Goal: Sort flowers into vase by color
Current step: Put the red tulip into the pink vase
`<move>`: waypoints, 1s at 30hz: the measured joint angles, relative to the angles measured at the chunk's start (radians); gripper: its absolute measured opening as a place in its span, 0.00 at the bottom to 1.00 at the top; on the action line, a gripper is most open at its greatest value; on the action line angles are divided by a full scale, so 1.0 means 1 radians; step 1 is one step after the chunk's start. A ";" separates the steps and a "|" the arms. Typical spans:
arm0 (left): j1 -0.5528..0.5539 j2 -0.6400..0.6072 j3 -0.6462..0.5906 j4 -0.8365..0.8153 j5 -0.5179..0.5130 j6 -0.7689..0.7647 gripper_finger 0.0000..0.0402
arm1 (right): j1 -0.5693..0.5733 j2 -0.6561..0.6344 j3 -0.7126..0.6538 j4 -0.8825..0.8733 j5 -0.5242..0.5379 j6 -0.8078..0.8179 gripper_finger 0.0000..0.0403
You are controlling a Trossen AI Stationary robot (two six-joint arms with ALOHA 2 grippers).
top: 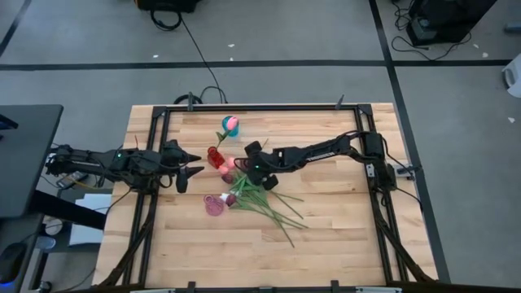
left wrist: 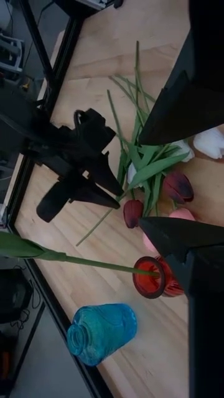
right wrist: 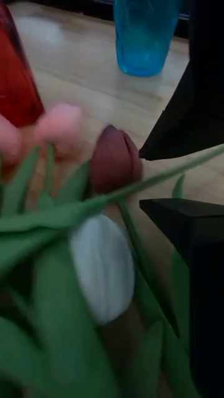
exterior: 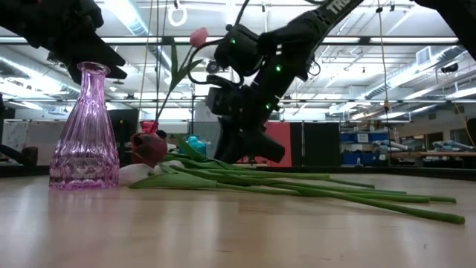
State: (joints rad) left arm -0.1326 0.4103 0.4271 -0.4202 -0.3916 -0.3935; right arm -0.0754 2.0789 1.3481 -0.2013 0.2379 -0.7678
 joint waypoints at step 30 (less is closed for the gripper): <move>0.000 -0.146 0.001 0.018 0.020 0.008 0.51 | -0.058 -0.573 -0.371 0.375 -0.255 0.325 0.02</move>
State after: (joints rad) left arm -0.1326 0.2639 0.4278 -0.4020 -0.3714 -0.3853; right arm -0.1334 1.5057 0.9766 0.1734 -0.0174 -0.4430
